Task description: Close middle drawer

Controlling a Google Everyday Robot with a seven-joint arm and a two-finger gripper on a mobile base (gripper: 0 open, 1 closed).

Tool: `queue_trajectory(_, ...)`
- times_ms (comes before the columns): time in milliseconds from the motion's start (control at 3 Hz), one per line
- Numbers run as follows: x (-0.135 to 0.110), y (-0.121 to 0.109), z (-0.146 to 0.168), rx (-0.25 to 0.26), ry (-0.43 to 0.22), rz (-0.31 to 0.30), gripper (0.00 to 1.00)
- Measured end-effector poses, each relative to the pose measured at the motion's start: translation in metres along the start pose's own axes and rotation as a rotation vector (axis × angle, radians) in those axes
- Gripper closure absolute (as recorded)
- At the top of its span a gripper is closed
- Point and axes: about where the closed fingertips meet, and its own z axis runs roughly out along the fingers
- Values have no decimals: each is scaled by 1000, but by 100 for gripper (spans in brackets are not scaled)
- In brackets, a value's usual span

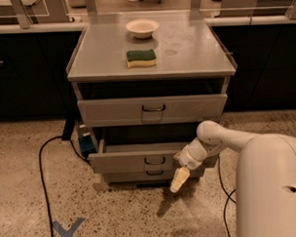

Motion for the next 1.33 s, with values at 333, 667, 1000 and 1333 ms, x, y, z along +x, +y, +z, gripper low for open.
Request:
queue_trajectory(333, 3, -7, 1, -16, -21, 23, 0)
queue_trajectory(667, -4, -62, -13, 15, -39, 85, 0)
queue_trajectory(1000, -4, -62, -13, 16, -39, 85, 0)
queue_trajectory(1333, -8, -70, -16, 41, -52, 83, 0)
